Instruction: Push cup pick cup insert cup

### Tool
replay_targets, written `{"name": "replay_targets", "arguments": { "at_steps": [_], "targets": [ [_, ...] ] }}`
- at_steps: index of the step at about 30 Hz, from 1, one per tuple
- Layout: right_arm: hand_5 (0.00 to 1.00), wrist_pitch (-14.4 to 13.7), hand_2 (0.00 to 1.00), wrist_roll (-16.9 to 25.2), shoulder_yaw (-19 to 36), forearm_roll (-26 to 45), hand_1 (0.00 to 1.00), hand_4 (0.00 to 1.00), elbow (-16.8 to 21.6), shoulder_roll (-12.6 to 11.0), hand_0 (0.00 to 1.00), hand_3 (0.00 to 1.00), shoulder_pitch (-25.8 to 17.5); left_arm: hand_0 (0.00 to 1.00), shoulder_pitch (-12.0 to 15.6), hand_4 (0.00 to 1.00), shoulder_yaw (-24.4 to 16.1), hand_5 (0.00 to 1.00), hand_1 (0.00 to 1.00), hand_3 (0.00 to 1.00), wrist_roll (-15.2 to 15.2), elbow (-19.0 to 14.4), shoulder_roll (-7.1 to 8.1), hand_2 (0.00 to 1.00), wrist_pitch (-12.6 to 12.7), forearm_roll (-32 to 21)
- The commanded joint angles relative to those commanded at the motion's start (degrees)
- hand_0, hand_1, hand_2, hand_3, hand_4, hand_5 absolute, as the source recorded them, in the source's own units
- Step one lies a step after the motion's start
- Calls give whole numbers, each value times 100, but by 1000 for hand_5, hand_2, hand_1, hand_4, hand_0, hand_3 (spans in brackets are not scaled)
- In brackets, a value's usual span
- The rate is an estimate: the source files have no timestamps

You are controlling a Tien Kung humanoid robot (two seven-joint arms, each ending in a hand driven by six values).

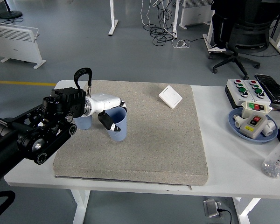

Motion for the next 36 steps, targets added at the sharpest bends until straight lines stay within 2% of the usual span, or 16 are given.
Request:
{"name": "replay_targets", "arguments": {
  "at_steps": [1,4,8,10,12,14,18,26,36],
  "targets": [
    [442,0,640,0,0,2,632,81,0,0,752,563,-1,430,-6,266,-2,2,453,462,3,-21,8,479,-5,-4],
    [442,-3,640,-1,24,-10,632,81,0,3,752,563,-14,430,-151,266,-18,2,453,462,95,-272,175,479,-131,-115],
    [442,-4,639,-2,31,-4,632,81,0,-1,752,563,-27,429,-356,272,-49,2,452,451,179,-388,404,467,-254,-266],
    [442,-6,639,-1,36,-5,632,81,0,-3,752,563,-32,429,-430,272,-66,2,452,451,195,-388,484,467,-285,-292],
    [445,-9,639,0,41,-9,633,81,0,-8,752,563,-38,431,-596,270,-80,2,454,451,219,-354,651,467,-340,-281],
    [445,-10,639,0,40,-12,633,81,0,-11,752,563,-42,431,-698,270,-54,2,454,451,230,-313,755,467,-369,-230],
    [441,-12,638,-1,37,-24,633,80,0,-17,752,563,-53,430,-862,271,-19,2,455,454,243,-166,893,465,-425,6],
    [444,-12,638,-11,15,-46,632,80,0,-21,752,563,-55,432,-993,274,-81,2,452,455,212,273,921,467,-443,182],
    [444,-11,637,-11,-42,-27,632,79,0,-26,752,563,-44,438,-1040,278,-63,2,459,463,127,788,720,470,-389,452]
  ]
}}
